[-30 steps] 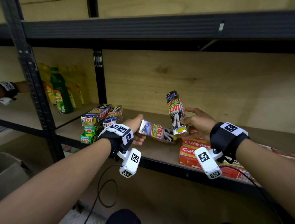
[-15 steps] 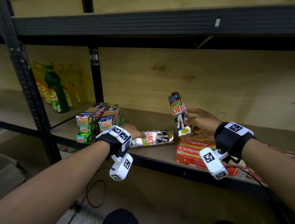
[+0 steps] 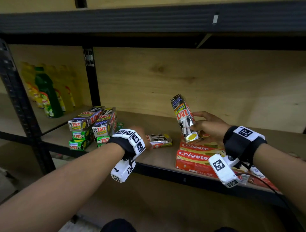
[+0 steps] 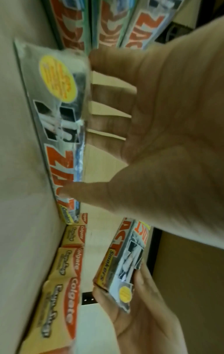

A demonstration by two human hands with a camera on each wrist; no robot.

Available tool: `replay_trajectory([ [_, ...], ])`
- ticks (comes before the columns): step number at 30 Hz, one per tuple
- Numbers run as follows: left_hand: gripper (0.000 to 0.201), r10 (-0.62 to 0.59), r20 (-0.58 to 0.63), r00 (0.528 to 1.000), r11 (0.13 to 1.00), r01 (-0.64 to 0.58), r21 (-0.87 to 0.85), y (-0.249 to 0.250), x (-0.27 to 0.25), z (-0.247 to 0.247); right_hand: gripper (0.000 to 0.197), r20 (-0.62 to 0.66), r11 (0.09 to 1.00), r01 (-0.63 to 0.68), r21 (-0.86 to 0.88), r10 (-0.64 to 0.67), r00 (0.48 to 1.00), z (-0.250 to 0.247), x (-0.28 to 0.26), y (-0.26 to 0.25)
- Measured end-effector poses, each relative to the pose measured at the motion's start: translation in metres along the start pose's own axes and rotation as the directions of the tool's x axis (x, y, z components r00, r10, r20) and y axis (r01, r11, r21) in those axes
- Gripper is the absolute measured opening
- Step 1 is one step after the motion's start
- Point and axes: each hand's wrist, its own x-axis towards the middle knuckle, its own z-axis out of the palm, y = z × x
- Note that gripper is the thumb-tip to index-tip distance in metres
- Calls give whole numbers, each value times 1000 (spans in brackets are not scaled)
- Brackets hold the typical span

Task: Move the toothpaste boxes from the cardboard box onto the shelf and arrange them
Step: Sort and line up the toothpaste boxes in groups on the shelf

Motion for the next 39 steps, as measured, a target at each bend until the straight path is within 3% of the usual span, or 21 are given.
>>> replay_trajectory([
  [4,57,83,-113,990,985,-65,158,-7,-3,7,56,10,1000,-6,-18,6,1000,-2,-2,1],
  [9,66,85,-141,986,985,-62,161,-9,-2,6,57,11,995,14,-102,-13,1000,-2,1,2],
  [14,39,-3,-148,989,992,21,123,-12,1,1,60,41,937,55,-344,-43,998,3,6,-6],
  [16,22,52,-151,987,983,-23,184,-18,4,-10,62,60,864,87,-495,-66,996,7,8,-12],
  [17,28,107,-120,987,972,-78,223,-24,10,-14,62,66,827,99,-553,-74,995,9,10,-15],
  [20,75,297,105,949,886,-315,340,-37,20,-26,58,81,747,121,-654,-89,993,17,16,-23],
  [22,83,354,186,916,829,-400,390,-39,22,-32,53,100,690,138,-710,-95,990,24,21,-28],
  [24,80,370,221,902,818,-430,383,-39,22,-33,46,111,665,149,-731,-100,989,31,24,-32],
  [28,68,389,268,882,859,-452,242,-44,20,-32,36,137,708,169,-685,-102,985,42,34,-35],
  [34,52,452,106,886,869,-464,169,-62,12,-19,27,187,708,215,-672,-118,975,51,48,-40],
  [39,64,434,103,895,892,-443,88,-66,6,-11,34,243,734,177,-655,-17,970,56,54,-36],
])
